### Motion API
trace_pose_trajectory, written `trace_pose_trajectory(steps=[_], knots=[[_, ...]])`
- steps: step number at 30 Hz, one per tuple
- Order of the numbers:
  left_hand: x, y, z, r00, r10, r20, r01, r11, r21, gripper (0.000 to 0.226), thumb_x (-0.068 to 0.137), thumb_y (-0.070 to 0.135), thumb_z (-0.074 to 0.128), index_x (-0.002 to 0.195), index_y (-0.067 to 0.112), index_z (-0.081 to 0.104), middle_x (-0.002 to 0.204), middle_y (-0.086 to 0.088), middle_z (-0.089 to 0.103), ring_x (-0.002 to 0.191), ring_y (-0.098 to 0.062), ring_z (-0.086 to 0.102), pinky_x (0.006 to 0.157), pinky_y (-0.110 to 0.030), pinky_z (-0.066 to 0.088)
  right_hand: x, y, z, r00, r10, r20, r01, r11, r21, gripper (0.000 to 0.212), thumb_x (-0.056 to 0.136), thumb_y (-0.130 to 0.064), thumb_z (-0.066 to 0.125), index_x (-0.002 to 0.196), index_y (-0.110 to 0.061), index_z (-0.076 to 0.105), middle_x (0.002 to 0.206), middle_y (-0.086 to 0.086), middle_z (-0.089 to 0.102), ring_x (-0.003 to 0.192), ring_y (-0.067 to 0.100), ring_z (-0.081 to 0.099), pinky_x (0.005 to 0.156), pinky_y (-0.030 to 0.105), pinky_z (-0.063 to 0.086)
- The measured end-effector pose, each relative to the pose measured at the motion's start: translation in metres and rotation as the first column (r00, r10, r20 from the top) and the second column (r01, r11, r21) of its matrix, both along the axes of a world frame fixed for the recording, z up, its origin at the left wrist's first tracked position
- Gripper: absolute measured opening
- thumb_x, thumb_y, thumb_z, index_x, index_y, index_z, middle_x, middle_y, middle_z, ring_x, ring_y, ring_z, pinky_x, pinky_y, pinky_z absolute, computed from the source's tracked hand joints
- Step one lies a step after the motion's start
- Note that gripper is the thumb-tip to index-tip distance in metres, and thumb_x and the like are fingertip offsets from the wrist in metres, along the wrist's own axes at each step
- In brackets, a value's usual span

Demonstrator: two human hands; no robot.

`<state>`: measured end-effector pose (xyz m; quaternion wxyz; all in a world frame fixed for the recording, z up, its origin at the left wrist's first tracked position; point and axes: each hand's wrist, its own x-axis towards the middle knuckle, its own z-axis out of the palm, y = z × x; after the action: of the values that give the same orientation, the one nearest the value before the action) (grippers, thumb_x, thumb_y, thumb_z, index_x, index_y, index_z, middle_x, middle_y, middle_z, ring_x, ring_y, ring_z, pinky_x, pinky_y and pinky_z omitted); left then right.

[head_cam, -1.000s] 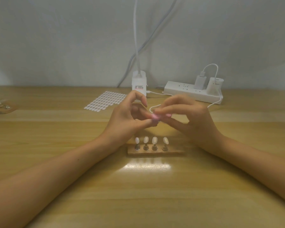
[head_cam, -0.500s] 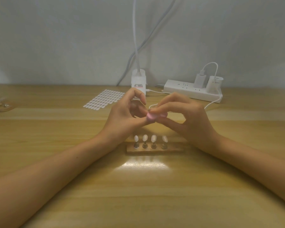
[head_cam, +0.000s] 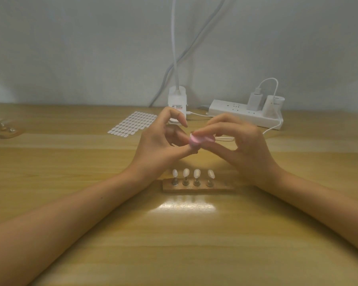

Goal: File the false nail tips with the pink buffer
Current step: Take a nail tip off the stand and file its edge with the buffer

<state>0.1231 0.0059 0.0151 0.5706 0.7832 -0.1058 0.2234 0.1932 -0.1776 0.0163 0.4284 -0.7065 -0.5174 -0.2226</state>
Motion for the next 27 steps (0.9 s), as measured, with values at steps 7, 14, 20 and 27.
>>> trace_pose_trajectory(steps=[7,14,20,27], knots=[[0.0002,0.0009,-0.0011,0.999,0.028,0.033,-0.029,0.999,0.034,0.041,0.079,0.010,0.085,0.101,0.015,0.050,0.074,0.002,0.075,0.074,-0.013,0.075,0.064,-0.016,0.049,0.0005,0.0018,0.0007,0.999,-0.049,-0.022,0.049,0.999,0.018,0.018,0.088,-0.016,0.076,0.105,-0.011,0.078,0.090,0.004,0.067,0.083,0.014,0.062,0.075,0.027,0.051],[0.0000,0.0011,-0.0013,1.000,-0.003,0.023,0.004,1.000,-0.011,0.042,0.080,0.009,0.084,0.102,0.012,0.050,0.074,-0.001,0.075,0.076,-0.018,0.076,0.069,-0.025,0.057,0.0010,0.0027,0.0012,0.999,-0.030,-0.035,0.030,1.000,0.007,0.017,0.089,-0.017,0.075,0.104,-0.010,0.078,0.091,0.001,0.069,0.085,0.011,0.061,0.075,0.020,0.045],[0.0005,0.0002,-0.0011,1.000,-0.007,0.021,0.007,1.000,-0.012,0.045,0.078,0.021,0.086,0.102,0.015,0.049,0.073,0.001,0.075,0.074,-0.014,0.076,0.066,-0.023,0.054,-0.0008,0.0033,0.0012,1.000,-0.002,-0.012,0.002,1.000,-0.016,0.014,0.088,-0.013,0.077,0.102,-0.010,0.077,0.092,0.005,0.068,0.087,0.014,0.063,0.078,0.026,0.050],[0.0018,0.0017,-0.0012,1.000,-0.014,-0.011,0.014,0.997,-0.076,0.049,0.072,0.029,0.090,0.100,0.019,0.050,0.073,0.003,0.075,0.074,-0.013,0.075,0.064,-0.019,0.052,-0.0035,0.0044,-0.0005,0.997,0.056,0.055,-0.052,0.996,-0.067,0.012,0.089,-0.009,0.075,0.101,-0.007,0.075,0.095,0.006,0.064,0.090,0.017,0.063,0.083,0.033,0.052]])
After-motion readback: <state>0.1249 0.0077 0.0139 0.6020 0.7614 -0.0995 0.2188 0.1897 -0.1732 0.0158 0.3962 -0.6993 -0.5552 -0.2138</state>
